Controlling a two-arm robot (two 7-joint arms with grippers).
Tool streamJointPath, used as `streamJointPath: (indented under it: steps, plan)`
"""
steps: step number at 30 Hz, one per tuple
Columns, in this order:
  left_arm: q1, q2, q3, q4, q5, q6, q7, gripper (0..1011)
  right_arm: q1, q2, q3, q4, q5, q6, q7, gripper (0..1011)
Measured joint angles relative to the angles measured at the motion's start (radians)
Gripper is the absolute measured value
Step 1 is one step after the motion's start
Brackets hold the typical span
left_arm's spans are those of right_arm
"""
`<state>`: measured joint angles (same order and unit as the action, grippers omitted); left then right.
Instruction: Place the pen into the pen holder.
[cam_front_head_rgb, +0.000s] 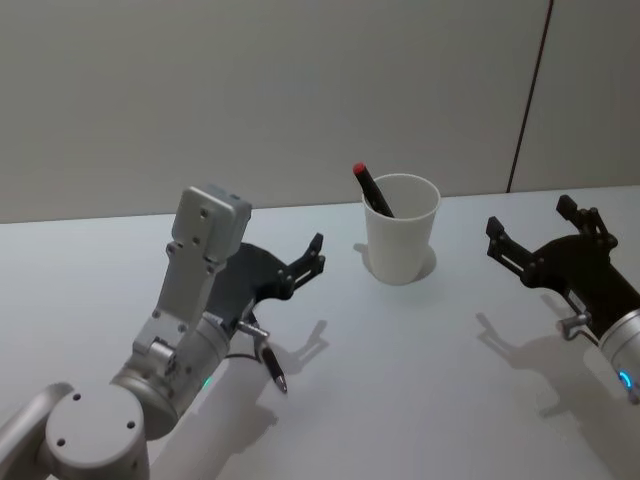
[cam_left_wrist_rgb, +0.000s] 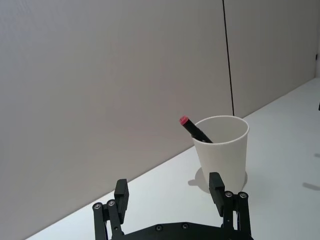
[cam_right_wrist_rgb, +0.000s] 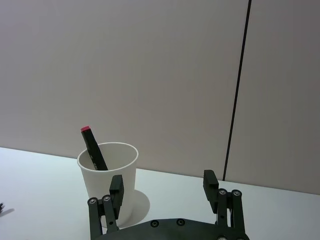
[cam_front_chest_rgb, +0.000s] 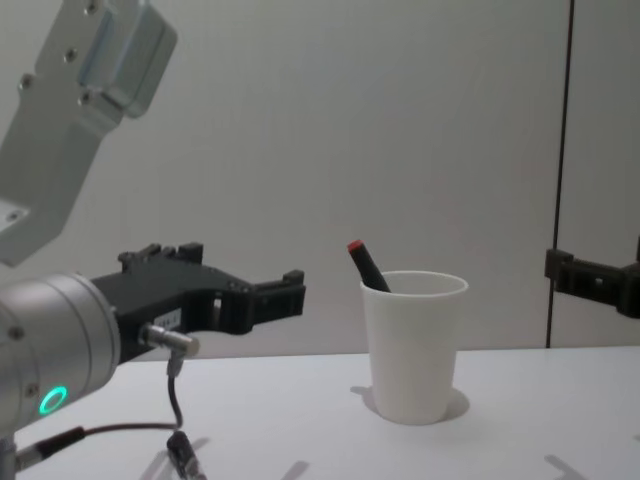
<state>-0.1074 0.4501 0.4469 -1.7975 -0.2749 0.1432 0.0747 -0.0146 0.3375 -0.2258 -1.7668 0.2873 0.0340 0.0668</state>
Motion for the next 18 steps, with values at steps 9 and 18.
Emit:
streamJointPath:
  steps: [9, 18]
  plan:
    - [0.029, 0.003, 0.001, -0.031, -0.019, 0.058, 0.038, 1001, 0.0, 0.0, 0.0, 0.0, 0.0, 0.0, 0.0, 1001]
    - [0.052, -0.009, 0.007, -0.048, -0.034, 0.107, 0.076, 1001, 0.0, 0.0, 0.0, 0.0, 0.0, 0.0, 0.0, 1001]
